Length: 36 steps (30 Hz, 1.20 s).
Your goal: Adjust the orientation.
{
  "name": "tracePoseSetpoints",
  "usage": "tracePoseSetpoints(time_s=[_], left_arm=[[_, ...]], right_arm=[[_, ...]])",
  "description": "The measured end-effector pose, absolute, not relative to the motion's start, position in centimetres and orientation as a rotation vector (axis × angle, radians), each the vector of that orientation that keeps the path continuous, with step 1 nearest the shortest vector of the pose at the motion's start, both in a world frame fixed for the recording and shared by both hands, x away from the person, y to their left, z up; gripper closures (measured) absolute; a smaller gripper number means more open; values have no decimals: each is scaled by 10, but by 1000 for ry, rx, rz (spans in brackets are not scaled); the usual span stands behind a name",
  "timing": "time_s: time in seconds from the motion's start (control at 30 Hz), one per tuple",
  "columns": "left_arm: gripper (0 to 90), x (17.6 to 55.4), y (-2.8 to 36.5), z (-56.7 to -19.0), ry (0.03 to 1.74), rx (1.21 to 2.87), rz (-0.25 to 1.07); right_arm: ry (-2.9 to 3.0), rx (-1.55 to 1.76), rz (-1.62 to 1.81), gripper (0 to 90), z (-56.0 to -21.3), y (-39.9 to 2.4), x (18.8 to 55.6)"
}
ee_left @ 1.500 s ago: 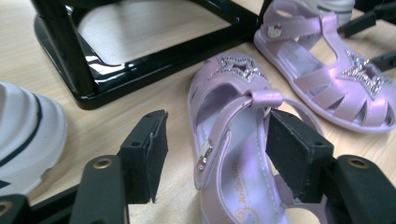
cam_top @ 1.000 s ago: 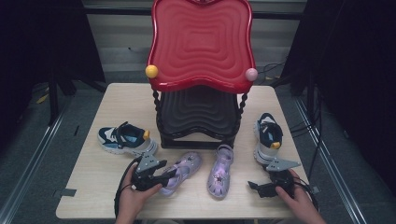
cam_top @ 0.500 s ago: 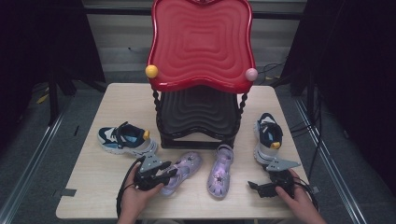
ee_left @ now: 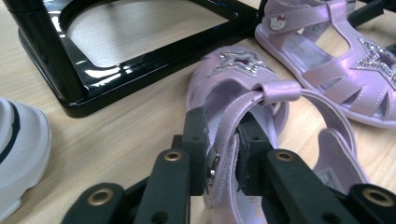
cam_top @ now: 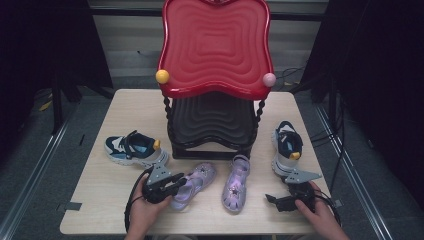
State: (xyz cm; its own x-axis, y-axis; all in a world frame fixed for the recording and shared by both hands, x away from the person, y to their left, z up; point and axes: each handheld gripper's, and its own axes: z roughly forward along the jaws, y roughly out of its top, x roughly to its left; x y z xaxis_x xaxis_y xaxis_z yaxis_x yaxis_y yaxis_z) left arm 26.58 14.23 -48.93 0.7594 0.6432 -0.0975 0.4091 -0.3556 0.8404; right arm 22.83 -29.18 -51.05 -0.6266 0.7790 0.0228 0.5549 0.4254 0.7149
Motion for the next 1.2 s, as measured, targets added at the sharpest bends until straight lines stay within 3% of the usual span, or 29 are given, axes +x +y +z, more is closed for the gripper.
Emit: tracePoseSetpoints(time_s=[0.33, 1.2], left_arm=[[822, 262, 143, -481, 798, 1996, 339], [822, 255, 147, -455, 763, 1900, 406]], right_arm=[[2372, 1150, 1014, 94, -511, -292, 228], [2373, 1149, 1014, 94, -511, -292, 228]])
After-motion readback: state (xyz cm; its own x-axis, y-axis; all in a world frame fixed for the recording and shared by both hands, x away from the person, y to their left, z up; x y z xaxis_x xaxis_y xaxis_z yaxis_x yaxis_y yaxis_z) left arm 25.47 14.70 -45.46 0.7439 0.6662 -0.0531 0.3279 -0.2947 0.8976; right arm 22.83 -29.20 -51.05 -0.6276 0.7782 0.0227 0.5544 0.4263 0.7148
